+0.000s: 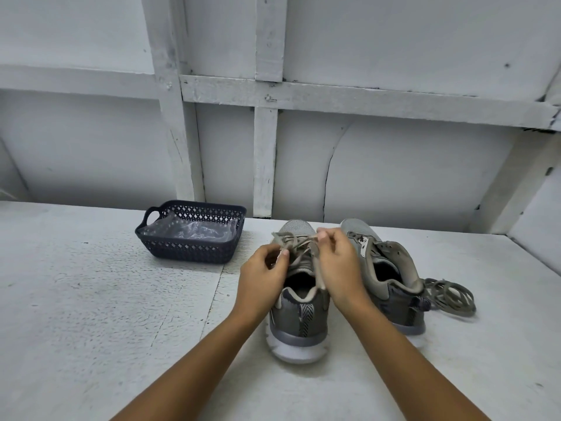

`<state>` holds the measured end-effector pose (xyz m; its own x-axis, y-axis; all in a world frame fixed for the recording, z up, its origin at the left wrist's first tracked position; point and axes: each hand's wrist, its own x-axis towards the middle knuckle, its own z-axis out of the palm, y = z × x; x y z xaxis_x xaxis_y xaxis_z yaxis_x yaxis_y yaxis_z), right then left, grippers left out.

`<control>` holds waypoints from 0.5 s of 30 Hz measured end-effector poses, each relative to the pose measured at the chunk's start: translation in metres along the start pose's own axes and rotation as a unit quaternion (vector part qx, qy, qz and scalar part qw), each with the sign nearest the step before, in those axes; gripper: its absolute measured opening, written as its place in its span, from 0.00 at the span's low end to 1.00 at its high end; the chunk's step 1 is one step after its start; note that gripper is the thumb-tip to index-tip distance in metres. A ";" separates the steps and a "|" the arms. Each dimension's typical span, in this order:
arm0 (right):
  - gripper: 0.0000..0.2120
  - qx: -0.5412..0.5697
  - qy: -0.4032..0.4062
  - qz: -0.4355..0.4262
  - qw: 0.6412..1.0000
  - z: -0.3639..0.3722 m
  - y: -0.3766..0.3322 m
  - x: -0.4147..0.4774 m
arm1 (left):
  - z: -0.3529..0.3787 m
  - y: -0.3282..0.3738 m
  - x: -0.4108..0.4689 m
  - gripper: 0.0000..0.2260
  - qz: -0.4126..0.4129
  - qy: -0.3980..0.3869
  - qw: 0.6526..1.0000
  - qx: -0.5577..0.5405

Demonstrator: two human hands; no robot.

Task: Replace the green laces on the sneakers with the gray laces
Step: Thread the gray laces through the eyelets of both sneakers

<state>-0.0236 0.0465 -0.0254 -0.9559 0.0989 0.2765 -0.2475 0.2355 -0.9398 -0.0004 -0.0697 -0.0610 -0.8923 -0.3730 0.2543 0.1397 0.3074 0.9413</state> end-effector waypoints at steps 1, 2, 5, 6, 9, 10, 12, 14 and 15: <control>0.10 0.108 -0.001 0.028 0.994 -0.004 -0.008 0.000 | 0.000 -0.001 0.000 0.08 -0.001 0.003 1.000 -0.008; 0.11 0.221 -0.013 0.057 0.974 -0.008 -0.016 0.001 | 0.000 -0.001 -0.002 0.08 0.004 0.005 1.000 -0.007; 0.13 0.305 -0.035 0.093 0.947 -0.028 -0.032 0.011 | 0.000 0.000 -0.005 0.09 0.016 0.013 1.000 0.003; 0.13 0.256 -0.059 0.101 0.960 -0.037 -0.035 0.015 | 0.000 0.001 -0.005 0.09 0.018 0.015 1.000 0.003; 0.13 -0.006 -0.249 0.110 0.962 -0.059 -0.042 0.020 | 0.000 0.003 -0.007 0.10 0.015 0.021 1.000 0.002; 0.13 -0.106 -0.306 0.096 0.941 -0.062 -0.044 0.019 | 0.001 0.003 -0.007 0.10 0.015 0.023 1.000 0.002; 0.12 -0.261 -0.335 0.025 0.905 -0.056 -0.047 0.016 | 0.002 0.002 -0.007 0.10 0.017 0.026 0.999 0.006; 0.10 -0.383 -0.284 -0.101 0.873 -0.041 -0.045 0.016 | 0.002 0.001 -0.007 0.10 0.022 0.027 0.999 0.007; 0.11 -0.432 -0.260 -0.149 0.851 -0.032 -0.041 0.015 | 0.001 0.002 -0.007 0.10 0.023 0.025 0.999 0.008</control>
<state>-0.0225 0.0689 0.0238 -0.8675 -0.4772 0.1402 -0.4970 0.8202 -0.2835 0.0059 -0.0650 -0.0613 -0.8621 -0.4018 0.3088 0.1732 0.3390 0.9247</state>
